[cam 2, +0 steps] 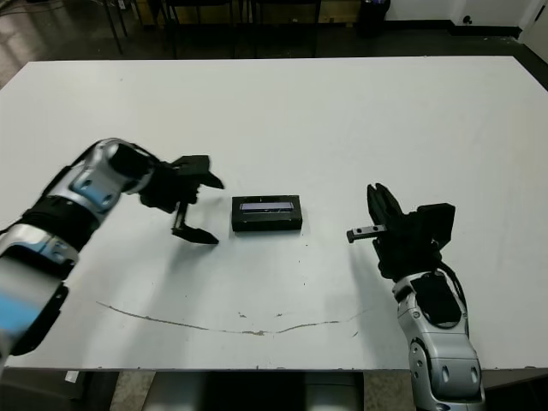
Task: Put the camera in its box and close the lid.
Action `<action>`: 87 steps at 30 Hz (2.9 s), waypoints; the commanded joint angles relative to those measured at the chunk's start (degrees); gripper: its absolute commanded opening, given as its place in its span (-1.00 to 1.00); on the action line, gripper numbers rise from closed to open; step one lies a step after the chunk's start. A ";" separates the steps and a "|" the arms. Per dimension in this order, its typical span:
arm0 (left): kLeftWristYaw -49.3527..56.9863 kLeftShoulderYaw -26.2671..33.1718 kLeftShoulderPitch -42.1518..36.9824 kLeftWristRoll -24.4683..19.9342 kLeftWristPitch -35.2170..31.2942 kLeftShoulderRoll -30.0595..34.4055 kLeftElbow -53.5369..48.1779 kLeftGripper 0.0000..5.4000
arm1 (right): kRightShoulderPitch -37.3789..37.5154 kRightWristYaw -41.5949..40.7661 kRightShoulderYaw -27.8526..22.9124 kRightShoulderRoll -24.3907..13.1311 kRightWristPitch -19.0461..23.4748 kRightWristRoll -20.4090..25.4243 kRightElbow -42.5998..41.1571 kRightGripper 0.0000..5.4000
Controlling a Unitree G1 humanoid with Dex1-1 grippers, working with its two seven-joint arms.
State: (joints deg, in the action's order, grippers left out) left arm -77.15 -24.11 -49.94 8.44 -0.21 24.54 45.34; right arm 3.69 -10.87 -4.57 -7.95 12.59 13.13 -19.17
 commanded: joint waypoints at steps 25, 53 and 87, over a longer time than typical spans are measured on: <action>57.87 23.84 41.07 -18.65 -24.39 -16.17 -69.03 -0.65 | -4.19 2.95 1.58 1.02 1.32 -3.41 3.97 -1.00; 71.72 5.47 31.99 -5.07 -37.42 -27.56 -46.81 -1.00 | -3.00 4.28 1.48 1.69 1.28 -4.45 2.97 -1.00; 60.04 20.60 47.20 -14.16 -6.59 -16.08 -56.68 -1.00 | -2.28 5.58 1.25 3.31 0.51 -5.14 0.34 -1.00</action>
State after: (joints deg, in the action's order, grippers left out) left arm -16.42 -5.54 -3.69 -4.54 -10.01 7.48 -10.82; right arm 1.49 -6.24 -2.76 -4.55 12.62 8.54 -18.70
